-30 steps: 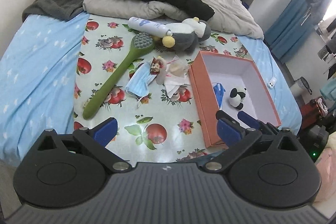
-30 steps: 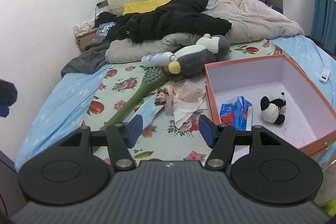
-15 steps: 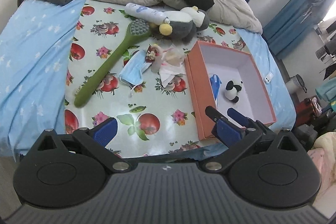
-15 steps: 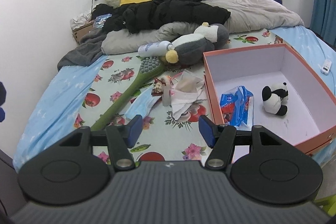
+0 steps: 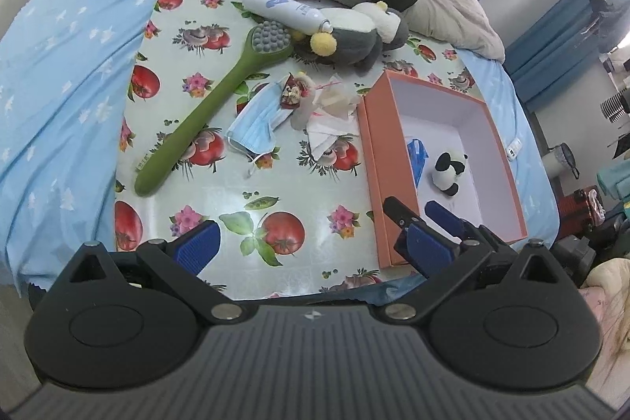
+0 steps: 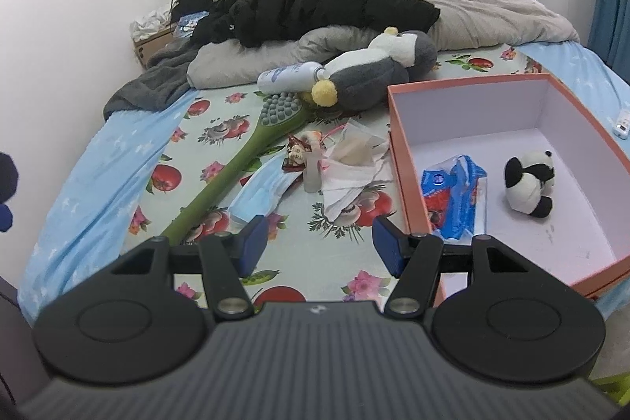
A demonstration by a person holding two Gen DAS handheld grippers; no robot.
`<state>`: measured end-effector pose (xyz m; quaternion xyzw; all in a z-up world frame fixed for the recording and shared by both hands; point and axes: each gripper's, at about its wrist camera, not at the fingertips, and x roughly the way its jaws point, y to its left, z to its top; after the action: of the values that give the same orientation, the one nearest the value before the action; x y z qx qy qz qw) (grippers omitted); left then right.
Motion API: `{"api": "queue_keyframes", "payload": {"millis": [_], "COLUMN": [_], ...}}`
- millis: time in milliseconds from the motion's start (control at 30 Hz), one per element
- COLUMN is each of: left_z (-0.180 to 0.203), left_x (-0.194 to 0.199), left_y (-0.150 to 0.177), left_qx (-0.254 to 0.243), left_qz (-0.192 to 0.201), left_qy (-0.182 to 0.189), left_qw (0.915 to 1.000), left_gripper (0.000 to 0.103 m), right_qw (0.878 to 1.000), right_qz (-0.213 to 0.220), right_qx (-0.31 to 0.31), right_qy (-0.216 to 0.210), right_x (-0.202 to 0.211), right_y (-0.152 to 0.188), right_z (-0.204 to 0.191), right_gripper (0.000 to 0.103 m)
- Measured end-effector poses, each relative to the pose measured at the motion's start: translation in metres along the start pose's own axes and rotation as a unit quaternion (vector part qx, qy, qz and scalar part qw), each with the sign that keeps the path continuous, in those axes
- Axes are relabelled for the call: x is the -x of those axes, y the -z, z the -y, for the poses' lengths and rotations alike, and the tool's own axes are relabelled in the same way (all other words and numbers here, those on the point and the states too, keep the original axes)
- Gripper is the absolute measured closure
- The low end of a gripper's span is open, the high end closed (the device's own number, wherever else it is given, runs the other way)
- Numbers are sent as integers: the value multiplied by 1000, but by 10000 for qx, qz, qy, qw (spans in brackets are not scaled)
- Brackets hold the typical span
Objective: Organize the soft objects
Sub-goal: 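Withdraw both tools from the box toward the face mask and wrappers, then grasp the blue face mask with the left gripper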
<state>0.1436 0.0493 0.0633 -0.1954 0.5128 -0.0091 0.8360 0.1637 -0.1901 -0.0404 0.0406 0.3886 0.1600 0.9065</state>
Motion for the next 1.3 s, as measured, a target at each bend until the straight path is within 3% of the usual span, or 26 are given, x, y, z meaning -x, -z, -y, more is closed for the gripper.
{"api": "queue_keyframes", "payload": {"millis": [500,767,1000,1300], "left_z": [-21,-57,-102,-105], "left_x": [-82,-154,-232,-307], "left_y": [-48,-74,-83,-86], "left_qx": [121,-122,-45,-360], "left_qz": [-162,130,38,141], "left_qy": [-97,-263,-262,-128], "left_qw": [9997,9995,9996,9992], "left_gripper": [1,0,1,2], "right_qw": [9999,9998,9995,9991], "right_qz": [-104,-155,-295,-417], "right_qx": [-1,17,11,33], "right_qy": [-20,81,58,73], "right_x": [-68,-113,-161,-224], "right_y": [-17,-29,-37,-46], "right_z": [0,3,3,-2], "right_gripper": [41,41,41,45]}}
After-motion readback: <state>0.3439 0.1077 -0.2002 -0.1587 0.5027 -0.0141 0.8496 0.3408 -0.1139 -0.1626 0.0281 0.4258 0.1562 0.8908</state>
